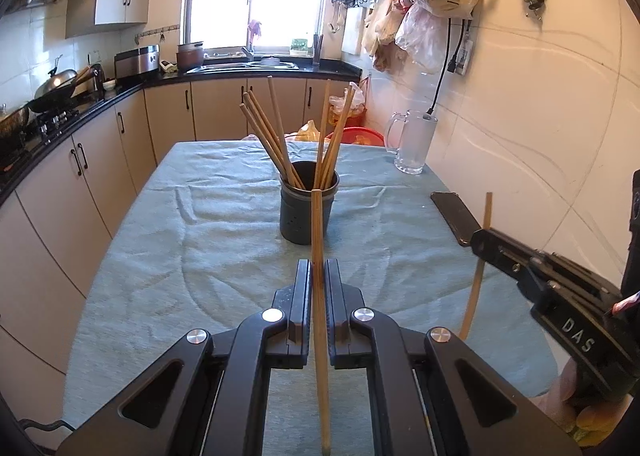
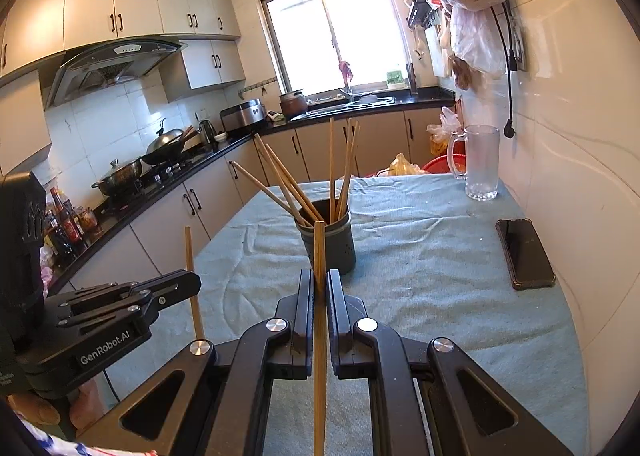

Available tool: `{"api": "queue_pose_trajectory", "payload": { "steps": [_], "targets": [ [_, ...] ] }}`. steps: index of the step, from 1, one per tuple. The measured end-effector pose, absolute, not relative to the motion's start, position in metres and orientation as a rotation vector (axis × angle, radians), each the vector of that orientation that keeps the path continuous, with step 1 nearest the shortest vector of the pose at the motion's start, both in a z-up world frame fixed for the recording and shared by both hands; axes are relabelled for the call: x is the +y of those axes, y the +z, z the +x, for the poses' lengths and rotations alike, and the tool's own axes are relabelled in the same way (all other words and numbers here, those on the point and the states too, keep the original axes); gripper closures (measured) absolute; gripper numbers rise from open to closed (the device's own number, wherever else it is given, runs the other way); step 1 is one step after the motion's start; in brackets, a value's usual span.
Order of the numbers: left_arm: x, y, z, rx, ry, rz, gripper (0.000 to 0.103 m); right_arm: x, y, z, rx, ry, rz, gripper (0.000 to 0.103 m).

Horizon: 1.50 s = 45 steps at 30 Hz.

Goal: Organize utensils
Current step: 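Lift both chopsticks upright and carry them over the grey cup, then lower both held chopsticks down into the grey cup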

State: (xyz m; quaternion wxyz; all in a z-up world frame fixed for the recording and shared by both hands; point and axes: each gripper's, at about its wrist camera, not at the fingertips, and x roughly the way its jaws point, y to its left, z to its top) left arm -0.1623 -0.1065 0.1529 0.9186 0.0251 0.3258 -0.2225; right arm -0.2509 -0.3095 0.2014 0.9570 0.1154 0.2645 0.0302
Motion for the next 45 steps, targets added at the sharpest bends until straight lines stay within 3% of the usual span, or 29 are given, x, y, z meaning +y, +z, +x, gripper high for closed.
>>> {"api": "queue_pose_trajectory", "payload": {
  "steps": [45],
  "targets": [
    [-0.116,0.185,-0.13,0.592,-0.493,0.137,0.097,-0.324,0.235,-0.213,0.511,0.039,0.2,0.097]
  ]
}}
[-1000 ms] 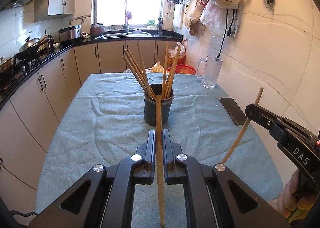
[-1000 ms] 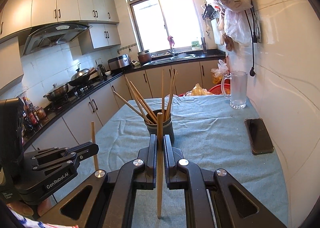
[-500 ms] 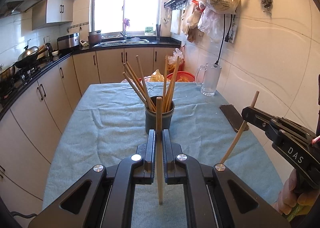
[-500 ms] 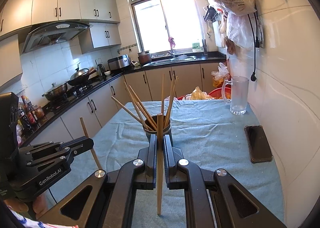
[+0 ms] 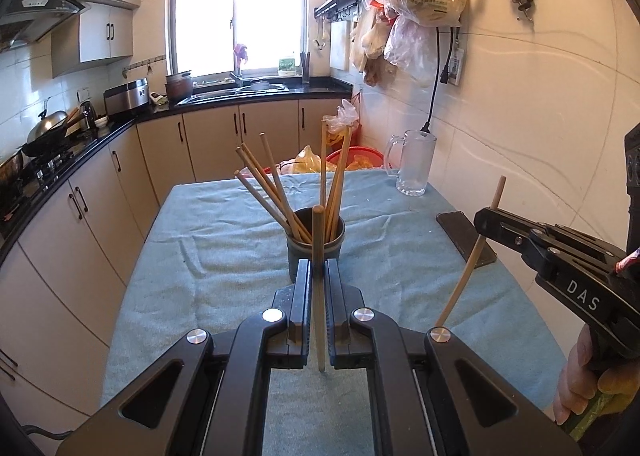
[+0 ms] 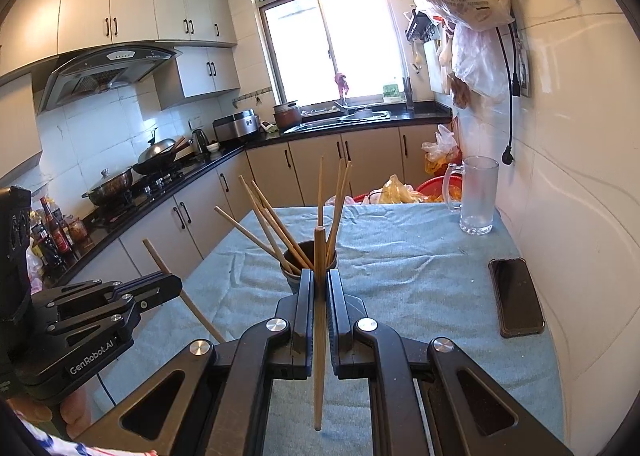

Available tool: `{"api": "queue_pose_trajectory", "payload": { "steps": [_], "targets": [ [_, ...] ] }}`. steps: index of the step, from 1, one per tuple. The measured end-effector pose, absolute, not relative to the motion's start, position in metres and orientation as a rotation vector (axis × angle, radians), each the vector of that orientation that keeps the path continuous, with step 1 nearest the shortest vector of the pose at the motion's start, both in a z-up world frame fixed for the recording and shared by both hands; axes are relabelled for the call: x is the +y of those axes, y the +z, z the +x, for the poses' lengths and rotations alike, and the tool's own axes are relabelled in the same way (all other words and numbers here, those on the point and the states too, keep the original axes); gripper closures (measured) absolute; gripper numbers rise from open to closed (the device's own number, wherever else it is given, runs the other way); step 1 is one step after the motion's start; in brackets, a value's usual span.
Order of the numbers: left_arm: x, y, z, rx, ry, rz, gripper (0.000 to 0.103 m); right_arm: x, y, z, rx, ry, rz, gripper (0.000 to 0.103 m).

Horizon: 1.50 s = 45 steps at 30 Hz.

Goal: Organize utensils
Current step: 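Lower both held chopsticks down into the grey cup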

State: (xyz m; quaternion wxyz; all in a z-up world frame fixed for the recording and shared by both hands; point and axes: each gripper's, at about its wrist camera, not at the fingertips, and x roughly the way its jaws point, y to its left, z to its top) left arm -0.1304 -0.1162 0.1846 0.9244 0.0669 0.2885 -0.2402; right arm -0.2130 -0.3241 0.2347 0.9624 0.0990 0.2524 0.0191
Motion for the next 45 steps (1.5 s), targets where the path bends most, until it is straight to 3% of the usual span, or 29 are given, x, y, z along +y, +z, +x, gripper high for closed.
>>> {"api": "queue_pose_trajectory", "payload": {
  "steps": [11,30,45],
  "targets": [
    [-0.113,0.201,-0.127,0.59,-0.544,0.125,0.097,-0.313,0.255,-0.196,0.481,0.06,0.169,0.097],
    [-0.094,0.296,-0.08,0.442,-0.557,-0.007,0.097,-0.313,0.316,-0.129,0.388,0.045,0.162,0.097],
    [-0.141,0.28,-0.012,0.413,-0.495,-0.029,0.097,-0.316,0.314,-0.08,0.345,0.027,0.179,0.097]
  ]
}}
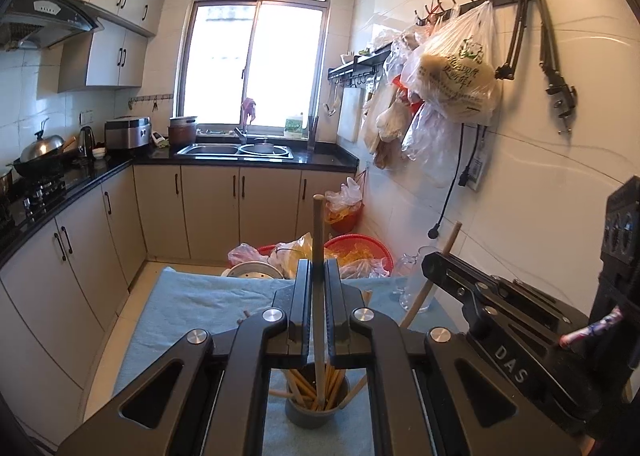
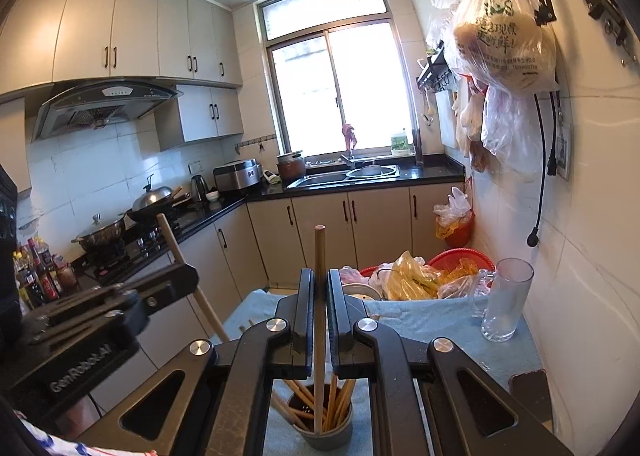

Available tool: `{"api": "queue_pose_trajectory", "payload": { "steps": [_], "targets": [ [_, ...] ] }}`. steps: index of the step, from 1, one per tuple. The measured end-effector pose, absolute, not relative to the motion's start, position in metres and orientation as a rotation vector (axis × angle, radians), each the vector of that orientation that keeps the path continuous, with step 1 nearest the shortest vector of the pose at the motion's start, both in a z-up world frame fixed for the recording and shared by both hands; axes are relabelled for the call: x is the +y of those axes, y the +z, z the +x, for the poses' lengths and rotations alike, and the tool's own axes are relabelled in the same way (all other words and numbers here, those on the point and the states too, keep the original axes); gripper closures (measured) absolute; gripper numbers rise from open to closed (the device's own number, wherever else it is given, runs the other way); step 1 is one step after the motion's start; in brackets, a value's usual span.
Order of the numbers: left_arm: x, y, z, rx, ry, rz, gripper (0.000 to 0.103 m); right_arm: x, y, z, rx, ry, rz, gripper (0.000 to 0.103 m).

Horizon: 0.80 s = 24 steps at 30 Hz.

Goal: Organize utensils
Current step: 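Lower both held chopsticks down into the grey cup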

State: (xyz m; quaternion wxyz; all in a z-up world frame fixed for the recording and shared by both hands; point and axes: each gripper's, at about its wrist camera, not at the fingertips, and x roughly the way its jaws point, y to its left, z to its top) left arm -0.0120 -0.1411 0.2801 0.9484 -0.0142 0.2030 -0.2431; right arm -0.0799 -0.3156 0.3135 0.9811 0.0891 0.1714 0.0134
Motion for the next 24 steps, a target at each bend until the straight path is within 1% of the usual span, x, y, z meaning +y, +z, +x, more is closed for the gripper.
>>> {"api": "queue_pose_trajectory", "payload": {
  "steps": [12,19,24],
  "targets": [
    [-0.156,0.244,0.033,0.483,-0.463,-0.043,0.097,-0.333,0.28,-0.051,0.385,0.012,0.225,0.097],
    [-0.162,0.222,0.043,0.535,-0.461,-0.03,0.097,-0.33,0.258,-0.039,0.439,0.028,0.227,0.097],
    [-0.159,0.218,0.041,0.535,-0.454,-0.035,0.097,-0.33,0.239,-0.033,0.482,0.04,0.237,0.097]
  ]
}}
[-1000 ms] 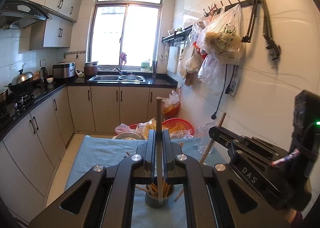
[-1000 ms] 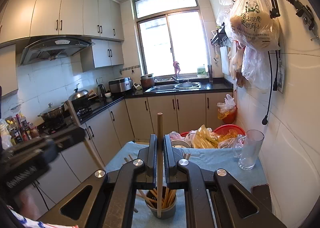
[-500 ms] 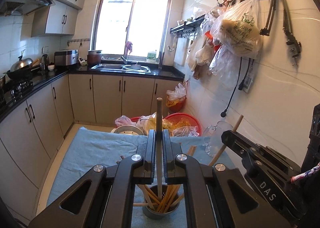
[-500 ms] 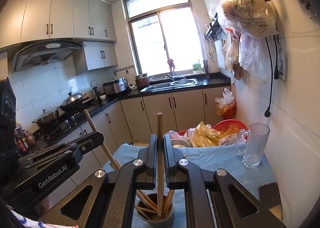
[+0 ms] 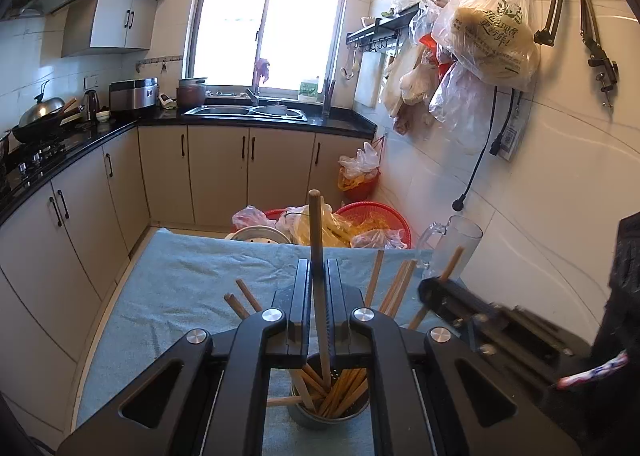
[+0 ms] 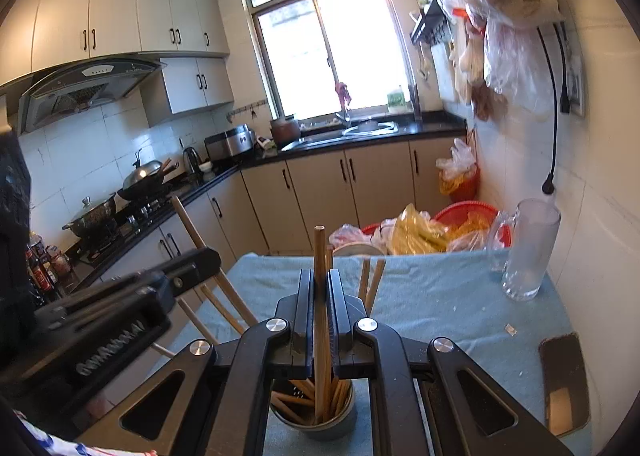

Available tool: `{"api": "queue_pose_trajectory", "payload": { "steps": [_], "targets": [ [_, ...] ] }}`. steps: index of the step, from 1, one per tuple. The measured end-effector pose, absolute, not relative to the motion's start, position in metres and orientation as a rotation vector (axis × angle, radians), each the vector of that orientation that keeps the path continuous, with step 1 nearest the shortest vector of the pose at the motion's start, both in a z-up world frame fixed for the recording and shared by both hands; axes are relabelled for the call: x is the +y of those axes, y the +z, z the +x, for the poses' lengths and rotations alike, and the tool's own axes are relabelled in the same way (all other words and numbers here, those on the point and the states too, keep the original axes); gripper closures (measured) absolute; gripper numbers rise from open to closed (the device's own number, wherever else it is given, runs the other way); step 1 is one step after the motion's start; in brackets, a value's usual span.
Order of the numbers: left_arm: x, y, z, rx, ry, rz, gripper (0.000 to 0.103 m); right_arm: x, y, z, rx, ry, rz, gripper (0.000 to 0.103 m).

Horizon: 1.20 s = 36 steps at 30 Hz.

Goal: Organize utensils
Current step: 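Lower both held chopsticks down into the grey cup, then open both grippers to release the chopsticks into the cup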

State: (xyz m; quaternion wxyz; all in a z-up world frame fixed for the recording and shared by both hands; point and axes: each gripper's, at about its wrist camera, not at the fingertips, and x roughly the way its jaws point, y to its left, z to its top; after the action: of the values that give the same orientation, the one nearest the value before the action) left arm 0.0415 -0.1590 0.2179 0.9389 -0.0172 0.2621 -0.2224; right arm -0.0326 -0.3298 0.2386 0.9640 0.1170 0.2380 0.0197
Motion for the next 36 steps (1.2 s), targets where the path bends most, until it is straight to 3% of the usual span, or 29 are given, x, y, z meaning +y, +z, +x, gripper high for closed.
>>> {"api": "queue_pose_trajectory", "payload": {
  "steps": [25,27,29,32,34,36],
  "targets": [
    [-0.135,0.212,0.026,0.54,-0.424,-0.037,0.096,-0.326,0.219,-0.024,0.546,0.065,0.262,0.096],
    [-0.134,0.214,0.024,0.541,-0.424,-0.038,0.091,-0.325,0.22,-0.024,0.547,0.065,0.258,0.095],
    [-0.132,0.216,0.02,0.542,-0.431,-0.043,0.075,-0.323,0.221,-0.026,0.545,0.067,0.254,0.095],
    [-0.127,0.222,0.007,0.512,-0.433,-0.04,0.063,-0.319,0.223,-0.029,0.536,0.068,0.237,0.095],
    [-0.124,0.225,0.0,0.494,-0.432,-0.034,0.06,-0.317,0.225,-0.031,0.531,0.065,0.234,0.09],
    [-0.121,0.228,-0.008,0.485,-0.435,-0.03,0.055,-0.316,0.229,-0.033,0.521,0.061,0.239,0.075]
  ]
}}
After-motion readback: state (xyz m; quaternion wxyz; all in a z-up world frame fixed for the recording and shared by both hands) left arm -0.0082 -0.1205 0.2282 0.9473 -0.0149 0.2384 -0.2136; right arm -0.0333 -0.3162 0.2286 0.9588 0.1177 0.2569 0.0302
